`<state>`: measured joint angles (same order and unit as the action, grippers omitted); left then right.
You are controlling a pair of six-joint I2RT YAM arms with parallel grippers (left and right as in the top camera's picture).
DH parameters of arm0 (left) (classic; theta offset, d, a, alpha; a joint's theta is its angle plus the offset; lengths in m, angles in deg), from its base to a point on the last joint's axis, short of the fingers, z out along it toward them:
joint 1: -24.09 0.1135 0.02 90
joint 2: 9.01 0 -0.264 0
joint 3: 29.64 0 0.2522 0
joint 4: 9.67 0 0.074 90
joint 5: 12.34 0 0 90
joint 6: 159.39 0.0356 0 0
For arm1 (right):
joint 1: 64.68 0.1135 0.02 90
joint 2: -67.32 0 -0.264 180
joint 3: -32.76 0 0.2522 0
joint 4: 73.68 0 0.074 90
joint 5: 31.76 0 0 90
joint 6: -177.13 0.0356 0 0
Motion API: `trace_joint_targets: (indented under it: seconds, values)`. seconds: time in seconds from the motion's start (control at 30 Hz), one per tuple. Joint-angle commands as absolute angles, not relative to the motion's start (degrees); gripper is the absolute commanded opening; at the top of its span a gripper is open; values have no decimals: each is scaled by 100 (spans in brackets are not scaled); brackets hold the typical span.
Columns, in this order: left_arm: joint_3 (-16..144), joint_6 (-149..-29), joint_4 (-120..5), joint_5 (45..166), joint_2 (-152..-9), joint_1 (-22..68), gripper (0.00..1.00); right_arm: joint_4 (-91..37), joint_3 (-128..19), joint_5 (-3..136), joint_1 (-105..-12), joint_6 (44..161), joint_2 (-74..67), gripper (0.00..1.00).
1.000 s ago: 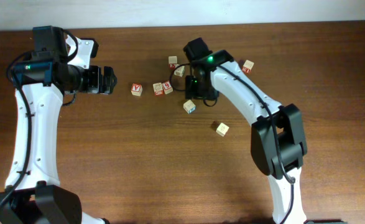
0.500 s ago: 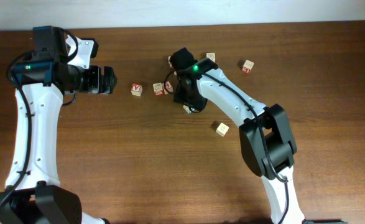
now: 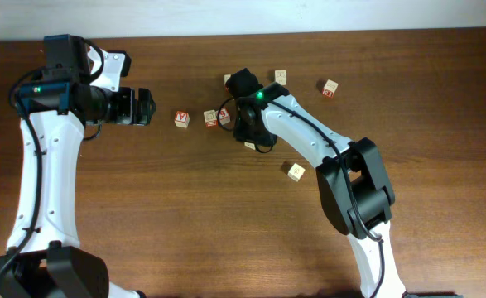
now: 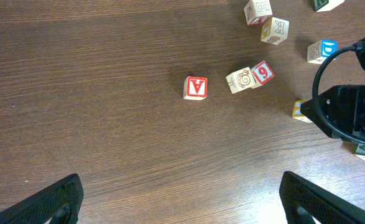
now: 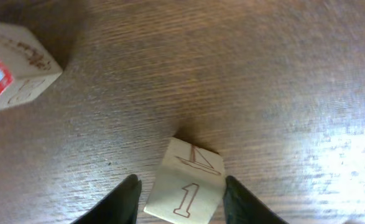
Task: Rotate 5 blocks
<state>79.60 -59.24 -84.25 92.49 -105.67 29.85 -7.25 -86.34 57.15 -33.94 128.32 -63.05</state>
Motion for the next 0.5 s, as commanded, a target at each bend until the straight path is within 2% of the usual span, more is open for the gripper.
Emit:
trace_joint_targets:
  seconds: [0.0,0.23,0.47]
  values:
    - [8087,-5952,-8420,9332,-10604,2990,99,-723,-8579,5630,-3356,11872,-6368,36]
    - [8087,-5952,-8420,9332,-10604,2990,99,-590,-8579,5986,-3356,10491,-6368,37]
    - [8087,-5952,-8420,9332,-10604,2990,99,501,-8594,6710,-3356,10410,-6366,38]
